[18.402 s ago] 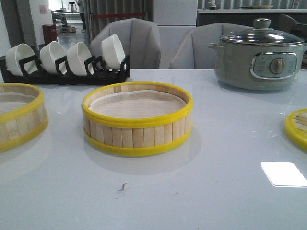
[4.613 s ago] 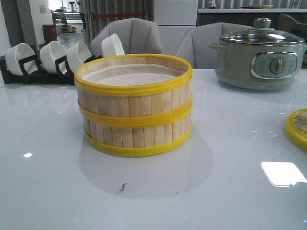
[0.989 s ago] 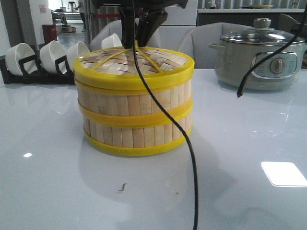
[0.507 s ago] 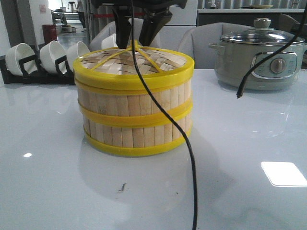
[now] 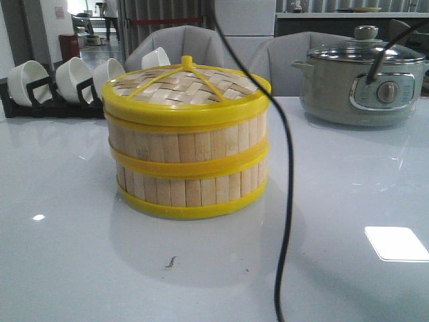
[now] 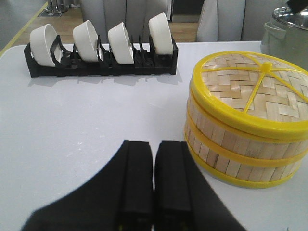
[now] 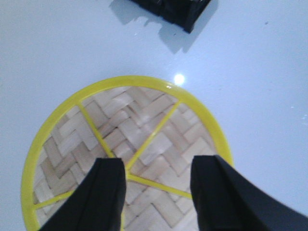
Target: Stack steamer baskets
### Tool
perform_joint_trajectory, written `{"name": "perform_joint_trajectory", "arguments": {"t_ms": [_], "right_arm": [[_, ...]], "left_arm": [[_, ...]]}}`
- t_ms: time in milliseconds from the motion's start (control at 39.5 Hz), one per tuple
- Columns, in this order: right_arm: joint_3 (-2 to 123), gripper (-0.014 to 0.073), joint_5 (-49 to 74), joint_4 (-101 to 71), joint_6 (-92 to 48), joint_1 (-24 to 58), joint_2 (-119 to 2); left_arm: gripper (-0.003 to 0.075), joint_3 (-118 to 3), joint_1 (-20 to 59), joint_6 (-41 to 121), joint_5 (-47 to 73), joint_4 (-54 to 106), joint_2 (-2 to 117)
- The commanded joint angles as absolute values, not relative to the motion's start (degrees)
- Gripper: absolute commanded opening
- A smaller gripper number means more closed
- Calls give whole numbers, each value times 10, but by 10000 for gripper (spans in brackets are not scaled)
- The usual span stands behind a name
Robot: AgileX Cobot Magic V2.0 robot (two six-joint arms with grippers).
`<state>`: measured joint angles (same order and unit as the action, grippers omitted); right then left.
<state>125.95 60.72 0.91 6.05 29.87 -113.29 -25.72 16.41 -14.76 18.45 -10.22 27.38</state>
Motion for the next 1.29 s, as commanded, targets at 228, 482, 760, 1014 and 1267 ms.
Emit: {"name": "perform_joint_trajectory", "arguments": {"t_ms": [228,482,760,1014,1267], "right_arm": [[1031,435,425,22,53,197,-895],[774,435,277,22,53,109,-717],[537,435,152,22,53,42,-554],[366,435,26,22,53,4,-438],[216,435,-78,22,53,-20,-349]], "left_arm": [[87,-274,163,-152,137,-101,277],[87,-274,163,-152,137,-101,277],[87,-274,163,-152,137,-101,277],[87,-274,163,-152,137,-101,277],[87,-274,163,-152,137,-101,277]]}}
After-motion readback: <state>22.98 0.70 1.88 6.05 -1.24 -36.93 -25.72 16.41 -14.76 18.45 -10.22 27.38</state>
